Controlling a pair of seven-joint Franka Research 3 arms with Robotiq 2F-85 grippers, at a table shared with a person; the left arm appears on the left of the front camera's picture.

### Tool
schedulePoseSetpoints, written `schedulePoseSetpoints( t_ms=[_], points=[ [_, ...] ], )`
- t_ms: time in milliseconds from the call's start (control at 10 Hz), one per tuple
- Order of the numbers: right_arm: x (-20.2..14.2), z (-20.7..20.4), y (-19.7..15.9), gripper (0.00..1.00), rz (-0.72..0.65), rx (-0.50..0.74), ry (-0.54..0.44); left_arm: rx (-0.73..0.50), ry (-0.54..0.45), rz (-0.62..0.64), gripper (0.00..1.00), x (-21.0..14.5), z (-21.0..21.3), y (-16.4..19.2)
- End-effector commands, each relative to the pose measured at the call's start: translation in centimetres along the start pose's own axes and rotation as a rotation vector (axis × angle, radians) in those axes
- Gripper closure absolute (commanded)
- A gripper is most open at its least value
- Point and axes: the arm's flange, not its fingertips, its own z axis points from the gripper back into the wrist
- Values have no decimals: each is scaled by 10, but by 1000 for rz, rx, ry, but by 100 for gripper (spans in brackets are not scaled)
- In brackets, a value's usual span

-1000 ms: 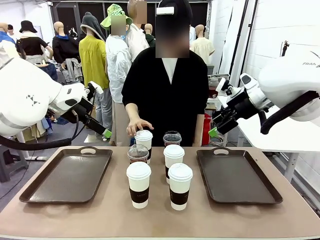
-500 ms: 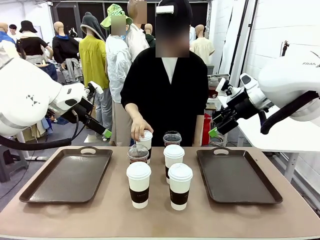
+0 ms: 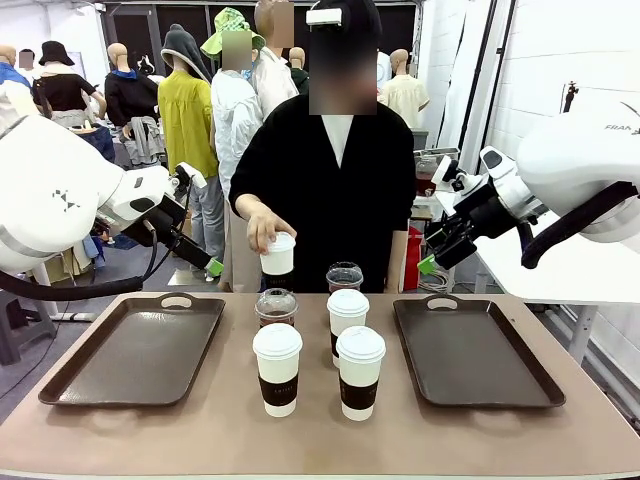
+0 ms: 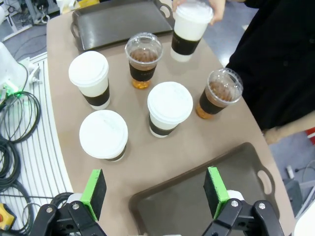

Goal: Distribute the coffee onto the tray.
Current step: Pick up one iced Americano and place it on the right Handle tray.

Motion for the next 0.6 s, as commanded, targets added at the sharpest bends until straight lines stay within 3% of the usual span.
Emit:
schedulePoseSetpoints(
  t_ms=[0,500],
  points=[
    [-4,-2,0,0,10,21,-26,-2,3,7,0,1,1,1],
    [5,19,-25,0,19,9,16,-2,3,7,0,1,1,1]
  ],
)
